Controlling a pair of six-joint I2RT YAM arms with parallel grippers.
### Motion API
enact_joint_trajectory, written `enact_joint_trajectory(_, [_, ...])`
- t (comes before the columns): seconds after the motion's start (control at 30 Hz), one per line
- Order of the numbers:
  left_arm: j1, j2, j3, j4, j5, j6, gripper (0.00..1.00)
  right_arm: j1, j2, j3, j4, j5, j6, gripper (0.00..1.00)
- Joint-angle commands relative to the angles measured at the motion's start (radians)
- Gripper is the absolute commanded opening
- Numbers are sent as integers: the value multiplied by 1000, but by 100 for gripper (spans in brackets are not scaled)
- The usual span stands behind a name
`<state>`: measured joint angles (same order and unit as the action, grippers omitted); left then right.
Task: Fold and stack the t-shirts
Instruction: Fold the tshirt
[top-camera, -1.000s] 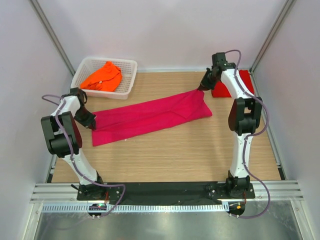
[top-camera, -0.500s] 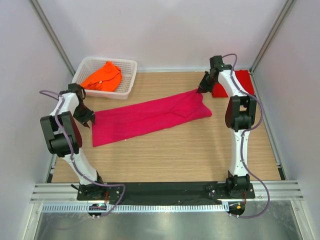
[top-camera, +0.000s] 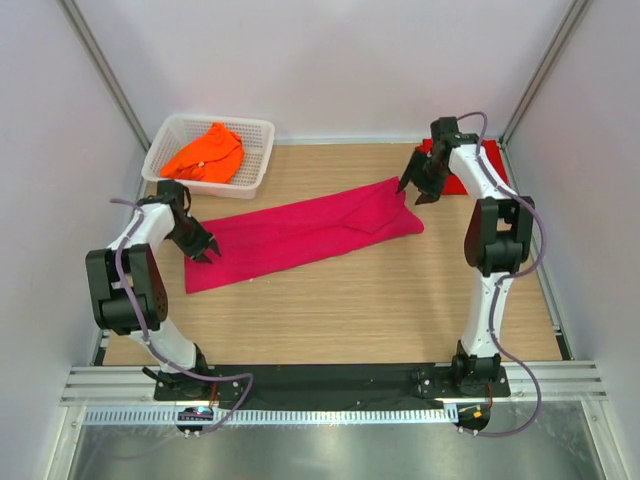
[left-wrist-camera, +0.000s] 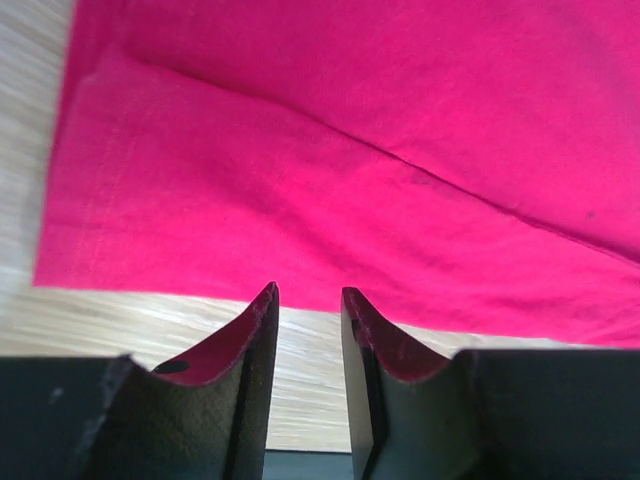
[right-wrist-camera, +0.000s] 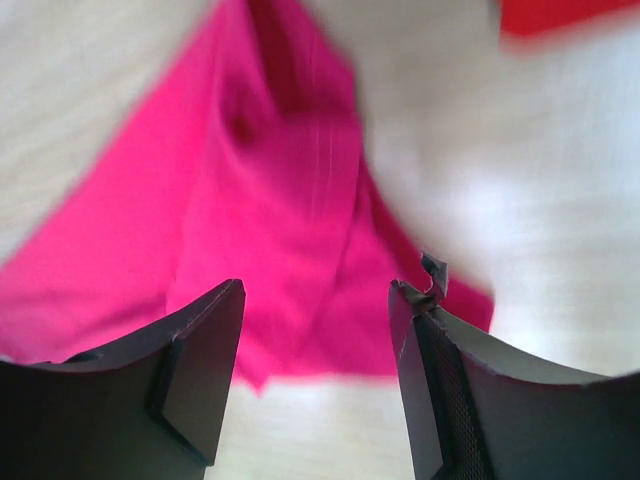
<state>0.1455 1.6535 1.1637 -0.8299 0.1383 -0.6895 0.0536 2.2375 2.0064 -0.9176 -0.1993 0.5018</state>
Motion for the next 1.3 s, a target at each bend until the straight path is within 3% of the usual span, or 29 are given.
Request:
enact_joint_trajectory(0.0, [5,38,-21,58,83,41,31,63,-239,-174,55,-23,-19,66])
enact_joint_trajectory(0.13, [8,75,-53,61,75,51,31,72,-303,-430,231,-193,107,58])
enact_joint_trajectory(0.23, [6,91,-76,84,70,54,30,74,-335,-535,344,-193,129,46])
enact_joint_trajectory(0.4, [11,135,-79,86,92,59,29,48,-296,-560,361,-193,66,17])
enact_joint_trajectory(0.53, [40,161,-88,69,52,74,28,29,-263,-603,353,-161,32,10])
enact_joint_trajectory(0.9, [92,144,-182,52,67,110,27,-9,-303,-824,408,-114,8,10])
enact_joint_trajectory(1.1, [92,48,-190,25,121,134,30,-9,-308,-724,323,-25,-58,17])
enact_joint_trajectory(1.27, [86,-3,-245,29,185,128,34,-11,-194,-537,250,29,-86,24])
